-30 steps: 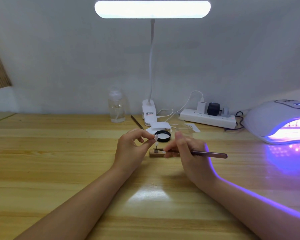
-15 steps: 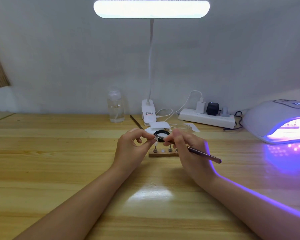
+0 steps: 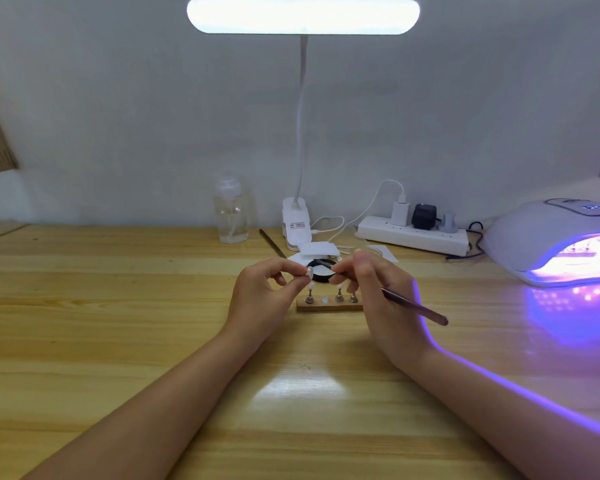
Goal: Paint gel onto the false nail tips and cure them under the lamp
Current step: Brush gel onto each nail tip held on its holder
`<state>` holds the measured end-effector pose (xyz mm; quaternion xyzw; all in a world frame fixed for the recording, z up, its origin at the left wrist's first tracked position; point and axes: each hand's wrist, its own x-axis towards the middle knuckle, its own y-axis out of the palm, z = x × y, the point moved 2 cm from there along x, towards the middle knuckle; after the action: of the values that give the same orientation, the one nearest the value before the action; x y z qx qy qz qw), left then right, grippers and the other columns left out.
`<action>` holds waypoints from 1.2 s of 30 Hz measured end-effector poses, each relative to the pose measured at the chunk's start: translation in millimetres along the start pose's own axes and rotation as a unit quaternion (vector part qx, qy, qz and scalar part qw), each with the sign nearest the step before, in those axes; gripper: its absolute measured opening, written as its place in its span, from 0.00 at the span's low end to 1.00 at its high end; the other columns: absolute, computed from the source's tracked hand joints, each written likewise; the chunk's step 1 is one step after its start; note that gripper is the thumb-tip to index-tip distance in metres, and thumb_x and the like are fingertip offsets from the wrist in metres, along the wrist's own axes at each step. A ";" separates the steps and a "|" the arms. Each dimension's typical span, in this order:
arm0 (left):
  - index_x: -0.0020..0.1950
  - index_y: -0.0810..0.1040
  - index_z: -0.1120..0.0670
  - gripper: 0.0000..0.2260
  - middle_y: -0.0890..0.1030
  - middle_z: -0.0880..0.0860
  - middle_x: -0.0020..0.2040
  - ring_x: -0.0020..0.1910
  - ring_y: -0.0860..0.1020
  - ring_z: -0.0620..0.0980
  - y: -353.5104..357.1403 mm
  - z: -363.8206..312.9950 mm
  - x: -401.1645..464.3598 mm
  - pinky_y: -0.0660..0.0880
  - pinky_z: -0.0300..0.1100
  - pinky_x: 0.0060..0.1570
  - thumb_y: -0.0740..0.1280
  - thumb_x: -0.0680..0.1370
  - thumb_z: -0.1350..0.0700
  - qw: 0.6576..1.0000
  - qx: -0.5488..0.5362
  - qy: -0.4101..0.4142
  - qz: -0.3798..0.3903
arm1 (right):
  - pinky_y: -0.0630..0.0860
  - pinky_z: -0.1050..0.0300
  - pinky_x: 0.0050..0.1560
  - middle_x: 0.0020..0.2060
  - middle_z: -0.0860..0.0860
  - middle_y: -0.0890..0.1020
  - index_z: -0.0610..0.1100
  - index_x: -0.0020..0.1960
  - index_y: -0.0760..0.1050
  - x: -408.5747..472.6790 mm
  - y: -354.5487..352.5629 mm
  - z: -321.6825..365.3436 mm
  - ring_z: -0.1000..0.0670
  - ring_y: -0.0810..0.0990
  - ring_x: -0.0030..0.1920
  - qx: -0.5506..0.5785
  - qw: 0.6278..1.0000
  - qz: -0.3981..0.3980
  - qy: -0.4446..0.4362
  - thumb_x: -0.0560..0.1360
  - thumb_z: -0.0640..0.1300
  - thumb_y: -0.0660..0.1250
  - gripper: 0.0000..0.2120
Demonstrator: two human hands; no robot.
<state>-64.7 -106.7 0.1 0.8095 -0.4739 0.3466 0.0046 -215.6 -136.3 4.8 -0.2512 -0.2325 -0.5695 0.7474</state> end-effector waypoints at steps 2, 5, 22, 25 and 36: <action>0.35 0.78 0.44 0.12 0.79 0.40 0.36 0.35 0.72 0.37 0.2 -0.1 -0.4 0.67 0.25 0.37 0.73 0.68 0.62 1.000 -0.005 0.002 0.000 | 0.73 0.68 0.35 0.31 0.53 0.81 0.46 0.38 0.79 -0.5 0.9 -0.7 0.61 0.78 0.33 0.001 1.000 0.014 0.008 0.77 0.48 0.57 0.15; 0.35 0.77 0.43 0.13 0.79 0.39 0.34 0.34 0.72 0.36 0.4 -0.5 -0.6 0.67 0.25 0.37 0.73 0.68 0.62 1.000 -0.008 0.005 0.003 | 0.73 0.68 0.35 0.28 0.51 0.81 0.47 0.36 0.79 -1.9 -1.9 0.3 0.59 0.78 0.31 0.008 1.000 0.008 -0.004 0.77 0.51 0.61 0.15; 0.39 0.79 0.49 0.09 0.80 0.45 0.36 0.36 0.72 0.40 2.8 -6.9 -3.3 0.70 0.32 0.41 0.73 0.68 0.63 0.995 -0.036 0.063 0.063 | 0.77 0.53 0.44 0.39 0.65 0.75 0.46 0.47 0.77 2.3 2.5 -4.2 0.64 0.77 0.43 -0.196 0.972 0.024 -0.130 0.66 0.47 0.75 0.12; 0.40 0.80 0.52 0.05 0.81 0.48 0.36 0.37 0.75 0.48 3.7 -7.1 -2.9 0.70 0.34 0.41 0.73 0.68 0.61 0.994 -0.040 0.069 0.073 | 0.78 0.50 0.46 0.38 0.67 0.74 0.48 0.47 0.75 2.2 2.2 -7.4 0.67 0.75 0.44 -0.197 0.971 0.025 -0.136 0.68 0.44 0.74 0.11; 0.43 0.78 0.43 0.12 0.78 0.36 0.39 0.42 0.74 0.40 4.6 -5.0 -3.1 0.72 0.39 0.47 0.75 0.62 0.48 0.998 -0.017 0.039 0.041 | 0.78 0.58 0.41 0.37 0.60 0.77 0.49 0.45 0.74 6.3 -5.6 -12.1 0.58 0.78 0.42 -0.147 0.984 -0.001 -0.100 0.69 0.42 0.73 0.09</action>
<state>-72.0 -105.2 0.6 0.7751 -0.5117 0.3699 0.0232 -218.8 -150.0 0.1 -0.4136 -0.2206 -0.5702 0.6746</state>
